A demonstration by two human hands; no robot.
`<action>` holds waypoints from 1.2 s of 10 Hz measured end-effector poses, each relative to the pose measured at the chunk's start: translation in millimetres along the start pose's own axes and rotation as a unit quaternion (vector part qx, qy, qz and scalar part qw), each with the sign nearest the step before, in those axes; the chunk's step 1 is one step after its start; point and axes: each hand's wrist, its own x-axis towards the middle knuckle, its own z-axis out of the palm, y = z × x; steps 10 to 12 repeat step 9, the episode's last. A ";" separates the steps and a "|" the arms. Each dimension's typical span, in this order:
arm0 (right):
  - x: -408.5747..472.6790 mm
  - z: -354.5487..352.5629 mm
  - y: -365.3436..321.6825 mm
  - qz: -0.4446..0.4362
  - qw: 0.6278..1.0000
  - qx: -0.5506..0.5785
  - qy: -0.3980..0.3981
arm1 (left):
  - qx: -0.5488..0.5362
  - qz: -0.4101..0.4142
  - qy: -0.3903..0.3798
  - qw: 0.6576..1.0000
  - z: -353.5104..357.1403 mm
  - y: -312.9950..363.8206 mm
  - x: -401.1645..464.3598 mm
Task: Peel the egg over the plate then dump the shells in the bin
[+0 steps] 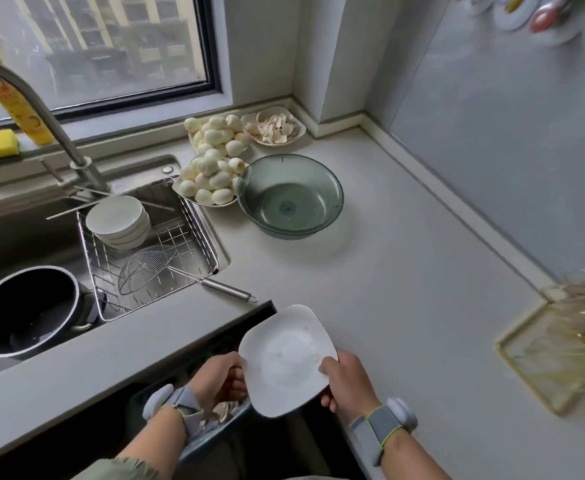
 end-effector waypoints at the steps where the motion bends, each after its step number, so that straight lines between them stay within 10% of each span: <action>1: -10.1 -29.5 14.4 -0.010 0.997 0.056 0.046 | 0.050 0.029 -0.045 0.997 37.2 4.1 -7.0; 9: -148.4 -206.5 222.7 -0.005 0.884 0.248 0.396 | 0.521 0.200 -0.171 0.812 308.8 -88.3 -50.8; 12: -148.4 -206.5 222.7 -0.005 0.884 0.248 0.396 | 0.521 0.200 -0.171 0.812 308.8 -88.3 -50.8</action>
